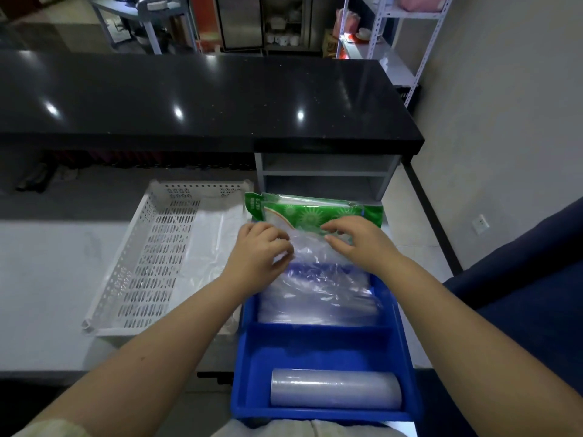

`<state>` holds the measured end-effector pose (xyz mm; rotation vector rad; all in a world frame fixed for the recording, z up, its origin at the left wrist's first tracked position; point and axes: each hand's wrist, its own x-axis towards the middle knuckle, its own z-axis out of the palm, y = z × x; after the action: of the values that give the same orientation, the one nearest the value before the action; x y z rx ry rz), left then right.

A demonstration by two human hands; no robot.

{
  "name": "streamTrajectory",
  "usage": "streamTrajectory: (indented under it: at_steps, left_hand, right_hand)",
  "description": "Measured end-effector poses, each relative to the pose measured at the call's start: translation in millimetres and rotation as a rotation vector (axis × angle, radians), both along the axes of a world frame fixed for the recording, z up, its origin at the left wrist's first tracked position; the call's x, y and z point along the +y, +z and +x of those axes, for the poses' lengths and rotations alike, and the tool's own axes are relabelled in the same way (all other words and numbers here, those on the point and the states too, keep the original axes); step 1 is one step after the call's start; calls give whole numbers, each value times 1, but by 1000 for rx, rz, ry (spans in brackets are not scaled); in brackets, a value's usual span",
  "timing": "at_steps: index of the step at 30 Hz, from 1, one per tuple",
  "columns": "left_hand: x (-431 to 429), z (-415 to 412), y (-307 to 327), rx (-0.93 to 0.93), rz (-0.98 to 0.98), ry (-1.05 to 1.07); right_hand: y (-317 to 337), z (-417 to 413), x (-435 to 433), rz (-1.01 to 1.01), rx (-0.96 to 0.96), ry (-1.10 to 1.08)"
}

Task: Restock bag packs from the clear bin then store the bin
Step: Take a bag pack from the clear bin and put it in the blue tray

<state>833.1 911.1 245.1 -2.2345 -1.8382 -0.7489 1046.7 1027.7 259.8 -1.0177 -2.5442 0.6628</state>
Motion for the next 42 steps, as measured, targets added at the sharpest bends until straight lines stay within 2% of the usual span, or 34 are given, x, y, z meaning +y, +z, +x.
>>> streamTrajectory:
  at_steps: [2, 4, 5, 7, 11, 14, 16, 18, 22, 26, 29, 34, 37, 39, 42]
  left_hand:
    - [7, -4, 17, -1, 93, 25]
    - [15, -5, 30, -4, 166, 72]
    - [19, -4, 35, -6, 186, 92]
    - [27, -2, 39, -1, 203, 102]
    - [40, 0, 33, 65, 145, 79]
    - [41, -5, 11, 138, -80, 76]
    - [37, -7, -8, 171, -317, 74]
    - [36, -6, -23, 156, -463, 54]
    - [37, 6, -40, 182, -574, 46]
    - [39, 14, -43, 225, -698, 41]
    - [41, 11, -35, 175, -650, 41]
    - [34, 7, -26, 57, -405, 90]
    - [35, 16, -28, 48, -491, 53]
    - [37, 21, -33, 90, -562, 53]
    - [38, 21, -41, 97, -604, 66]
  right_hand:
    - [14, 2, -6, -129, 135, -5]
    - [19, -2, -14, -236, 121, 10]
    - [17, -5, -17, -224, 76, 10]
    - [10, -12, -19, -76, 64, -32]
    - [1, -10, -5, 338, 192, -76]
    - [-17, -3, -1, 481, 22, -15]
    - [-33, -2, -3, 393, -175, 16]
    - [-45, -2, -6, 220, -299, -14]
    - [-56, -1, -10, -66, -371, -54]
    - [-57, -2, -10, -82, -481, -3]
    - [-49, -1, -2, -138, -396, -15]
    - [-37, 5, 4, -107, -39, -204]
    - [-42, -1, 2, 21, -180, -138]
    - [-47, -1, 0, 30, -290, -110]
    - [-50, 8, -1, 22, -174, -96]
